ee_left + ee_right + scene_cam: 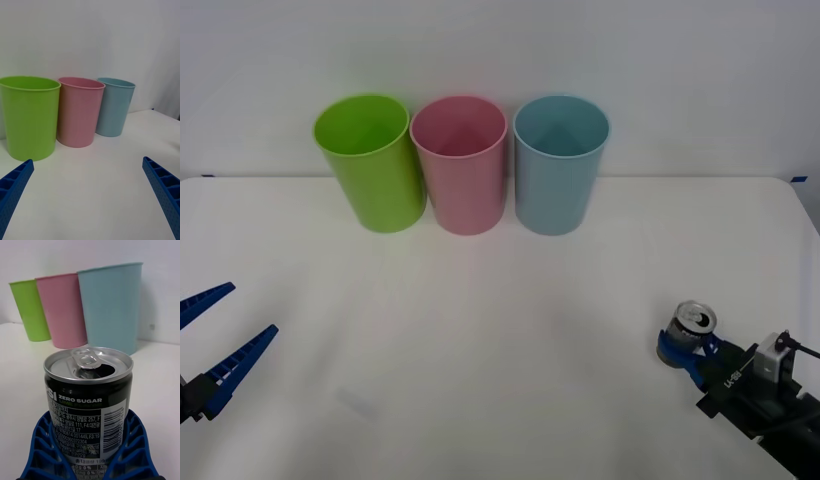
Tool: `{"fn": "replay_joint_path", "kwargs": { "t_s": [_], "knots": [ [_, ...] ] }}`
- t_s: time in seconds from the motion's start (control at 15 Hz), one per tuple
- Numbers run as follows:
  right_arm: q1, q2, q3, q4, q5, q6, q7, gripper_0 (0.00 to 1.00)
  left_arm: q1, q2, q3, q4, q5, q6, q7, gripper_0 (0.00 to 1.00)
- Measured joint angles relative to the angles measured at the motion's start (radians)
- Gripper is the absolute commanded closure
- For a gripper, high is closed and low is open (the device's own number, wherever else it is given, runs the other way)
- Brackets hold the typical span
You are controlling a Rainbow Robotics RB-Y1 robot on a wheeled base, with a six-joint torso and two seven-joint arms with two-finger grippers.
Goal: Grasp the object on the table and drop it into the matching bin: aluminum can to the light blue bin, PET bottle to the pink bin.
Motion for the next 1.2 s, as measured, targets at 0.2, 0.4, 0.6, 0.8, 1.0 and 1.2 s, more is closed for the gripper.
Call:
{"fn": "replay_joint_path", "kwargs": {
  "t_s": [0.2, 0.4, 0.6, 0.8, 1.0, 1.2],
  "knots": [
    [0.000, 0.000, 0.013, -0.100, -0.001, 0.056, -0.035, 1.00, 0.000, 0.000, 0.000, 0.000, 0.000, 0.000, 0.000, 0.00],
    [0.001, -0.018, 0.044, -0.216, -0.001, 0.117, -0.152, 1.00, 0.000, 0.000, 0.000, 0.000, 0.000, 0.000, 0.000, 0.00],
    [-0.003, -0.058, 0.079, -0.334, -0.001, 0.202, -0.271, 1.00, 0.000, 0.000, 0.000, 0.000, 0.000, 0.000, 0.000, 0.00],
    [-0.047, -0.080, 0.084, -0.382, -0.001, 0.225, -0.360, 1.00, 0.000, 0.000, 0.000, 0.000, 0.000, 0.000, 0.000, 0.00],
    [-0.120, -0.103, 0.081, -0.385, 0.001, 0.230, -0.431, 1.00, 0.000, 0.000, 0.000, 0.000, 0.000, 0.000, 0.000, 0.00],
    [-0.193, -0.109, 0.073, -0.385, 0.038, 0.243, -0.511, 1.00, 0.000, 0.000, 0.000, 0.000, 0.000, 0.000, 0.000, 0.00]
  ]
}}
